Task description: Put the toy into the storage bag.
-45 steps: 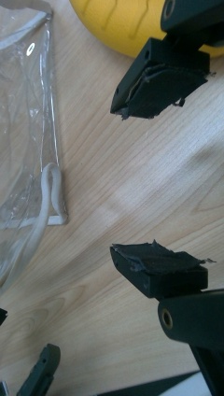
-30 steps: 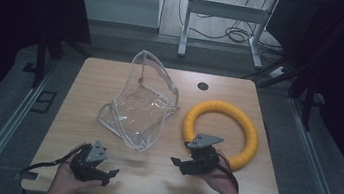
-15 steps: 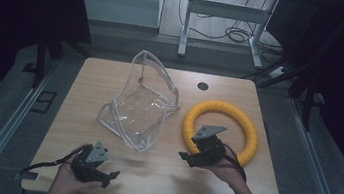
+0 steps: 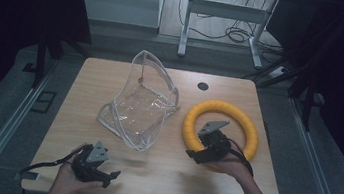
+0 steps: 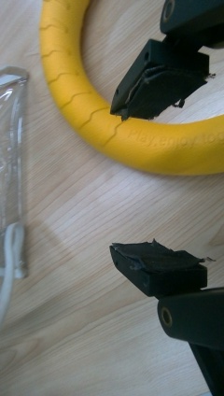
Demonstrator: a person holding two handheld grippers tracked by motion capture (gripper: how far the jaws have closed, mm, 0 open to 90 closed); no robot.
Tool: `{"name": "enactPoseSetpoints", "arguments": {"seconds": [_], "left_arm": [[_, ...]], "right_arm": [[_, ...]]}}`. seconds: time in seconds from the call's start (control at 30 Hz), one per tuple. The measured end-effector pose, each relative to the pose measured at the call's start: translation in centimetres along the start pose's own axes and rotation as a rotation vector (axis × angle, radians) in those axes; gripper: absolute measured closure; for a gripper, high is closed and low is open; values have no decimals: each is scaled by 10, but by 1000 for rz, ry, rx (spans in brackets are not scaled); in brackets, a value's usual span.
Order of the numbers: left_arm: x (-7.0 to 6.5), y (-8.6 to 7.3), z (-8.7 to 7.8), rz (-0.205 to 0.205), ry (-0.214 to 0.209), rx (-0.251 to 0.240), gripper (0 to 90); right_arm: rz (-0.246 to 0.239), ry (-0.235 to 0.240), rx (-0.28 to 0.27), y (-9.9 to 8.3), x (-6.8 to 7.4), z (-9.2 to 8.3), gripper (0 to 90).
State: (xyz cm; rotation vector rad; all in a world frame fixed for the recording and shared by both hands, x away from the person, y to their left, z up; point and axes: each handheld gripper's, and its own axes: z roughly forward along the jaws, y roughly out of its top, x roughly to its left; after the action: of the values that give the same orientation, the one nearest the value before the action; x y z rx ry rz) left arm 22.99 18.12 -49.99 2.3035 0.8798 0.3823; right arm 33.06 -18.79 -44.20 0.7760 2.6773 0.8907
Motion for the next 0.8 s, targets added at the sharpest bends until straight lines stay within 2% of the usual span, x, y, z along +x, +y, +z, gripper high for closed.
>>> {"name": "enactPoseSetpoints", "arguments": {"seconds": [0.1,0.3,0.53,0.8], "left_arm": [[0,0,1,1,1,9,139],[-1,0,2,3,2,16,144],[0,0,1,1,7,14,145],[0,0,2,3,4,21,145]], "right_arm": [[4,-6,42,-1,-6,2,267],[0,-7,91,-2,-13,5,261],[2,-4,132,-7,-19,12,259],[-6,-4,201,-13,-23,21,262]]}}
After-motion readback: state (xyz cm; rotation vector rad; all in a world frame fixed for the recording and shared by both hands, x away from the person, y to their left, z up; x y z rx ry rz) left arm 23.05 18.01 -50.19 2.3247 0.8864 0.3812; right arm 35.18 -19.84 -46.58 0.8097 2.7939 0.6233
